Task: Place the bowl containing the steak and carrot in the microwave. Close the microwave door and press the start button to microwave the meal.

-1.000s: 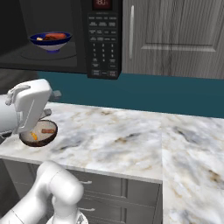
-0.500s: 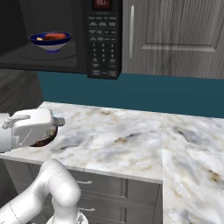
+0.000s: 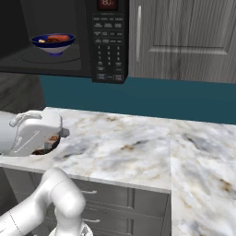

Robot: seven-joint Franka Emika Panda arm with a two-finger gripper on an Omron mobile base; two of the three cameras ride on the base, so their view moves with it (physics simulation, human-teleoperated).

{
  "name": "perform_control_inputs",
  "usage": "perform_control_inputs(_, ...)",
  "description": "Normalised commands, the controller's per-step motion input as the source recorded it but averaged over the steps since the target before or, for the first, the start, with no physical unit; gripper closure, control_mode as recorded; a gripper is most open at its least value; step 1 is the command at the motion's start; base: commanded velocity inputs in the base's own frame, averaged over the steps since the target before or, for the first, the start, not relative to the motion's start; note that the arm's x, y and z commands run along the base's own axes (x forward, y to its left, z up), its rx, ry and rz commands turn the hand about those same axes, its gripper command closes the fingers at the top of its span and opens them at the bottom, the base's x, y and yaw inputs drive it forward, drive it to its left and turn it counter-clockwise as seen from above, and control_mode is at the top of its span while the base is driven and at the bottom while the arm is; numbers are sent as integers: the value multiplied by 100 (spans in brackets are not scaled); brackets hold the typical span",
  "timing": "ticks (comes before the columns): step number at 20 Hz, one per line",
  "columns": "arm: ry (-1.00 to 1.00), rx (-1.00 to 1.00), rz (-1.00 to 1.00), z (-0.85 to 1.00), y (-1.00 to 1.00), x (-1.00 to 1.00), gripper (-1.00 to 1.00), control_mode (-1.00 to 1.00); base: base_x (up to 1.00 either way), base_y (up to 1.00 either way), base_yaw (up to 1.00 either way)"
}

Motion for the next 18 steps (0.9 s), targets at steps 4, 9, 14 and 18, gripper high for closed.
perform_control_inputs(4, 83, -42, 0, 31, 49, 44, -100, -100, 0, 0, 0)
perform_control_inputs(9, 57, -65, 2, -23, 52, 7, -100, -100, 0, 0, 0)
perform_control_inputs(14, 50, -61, 19, -61, 16, 0, -100, -100, 0, 0, 0)
perform_control_inputs(18, 59, -48, 34, -48, 0, 0, -100, -100, 0, 0, 0)
